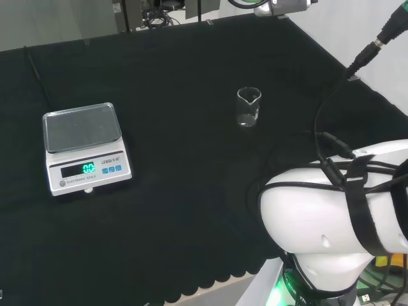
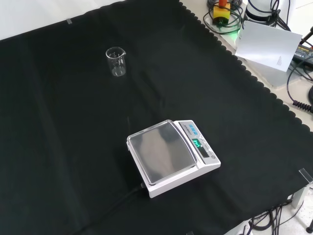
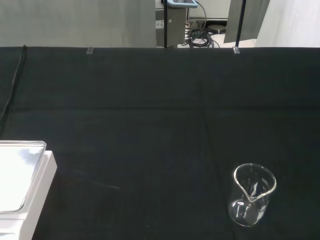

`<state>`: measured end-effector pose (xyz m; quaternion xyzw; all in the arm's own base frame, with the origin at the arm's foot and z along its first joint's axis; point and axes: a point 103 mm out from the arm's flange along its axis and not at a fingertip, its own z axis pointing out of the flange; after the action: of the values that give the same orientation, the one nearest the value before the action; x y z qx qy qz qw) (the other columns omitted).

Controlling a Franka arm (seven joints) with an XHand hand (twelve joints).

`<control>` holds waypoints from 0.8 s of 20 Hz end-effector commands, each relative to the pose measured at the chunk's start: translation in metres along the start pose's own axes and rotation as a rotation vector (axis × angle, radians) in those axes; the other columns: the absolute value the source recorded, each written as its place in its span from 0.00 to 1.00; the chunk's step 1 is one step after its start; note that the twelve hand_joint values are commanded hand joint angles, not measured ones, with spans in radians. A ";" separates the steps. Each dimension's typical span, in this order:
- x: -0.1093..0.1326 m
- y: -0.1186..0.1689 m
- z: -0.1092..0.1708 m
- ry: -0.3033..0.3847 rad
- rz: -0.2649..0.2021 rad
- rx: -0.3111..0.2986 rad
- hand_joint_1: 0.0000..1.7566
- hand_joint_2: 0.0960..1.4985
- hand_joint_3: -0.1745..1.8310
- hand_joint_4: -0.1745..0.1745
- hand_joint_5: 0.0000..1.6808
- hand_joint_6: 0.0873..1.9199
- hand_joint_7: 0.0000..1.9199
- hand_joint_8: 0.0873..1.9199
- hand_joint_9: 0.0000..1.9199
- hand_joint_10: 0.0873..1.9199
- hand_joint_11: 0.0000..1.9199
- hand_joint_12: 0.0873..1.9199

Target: Pick up the beaker.

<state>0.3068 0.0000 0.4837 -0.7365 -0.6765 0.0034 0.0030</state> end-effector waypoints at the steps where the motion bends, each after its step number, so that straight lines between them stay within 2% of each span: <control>1: 0.000 0.001 0.001 -0.010 0.000 -0.008 0.27 0.41 0.22 0.58 0.03 0.00 0.01 0.30 0.13 0.37 0.03 0.78; 5: -0.006 0.000 0.002 -0.015 0.003 -0.010 0.26 0.43 0.22 0.56 0.04 0.00 0.01 0.30 0.11 0.38 0.01 0.79; 8: -0.009 0.008 0.006 -0.012 0.011 0.014 0.26 0.43 0.21 0.56 0.04 0.00 0.01 0.30 0.11 0.38 0.01 0.79; 16: -0.038 0.053 0.052 -0.020 0.071 0.059 0.26 0.43 0.21 0.57 0.02 0.00 0.01 0.30 0.11 0.38 0.00 0.79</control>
<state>0.3224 -0.0123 0.4757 -0.7423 -0.6700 0.0096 0.0007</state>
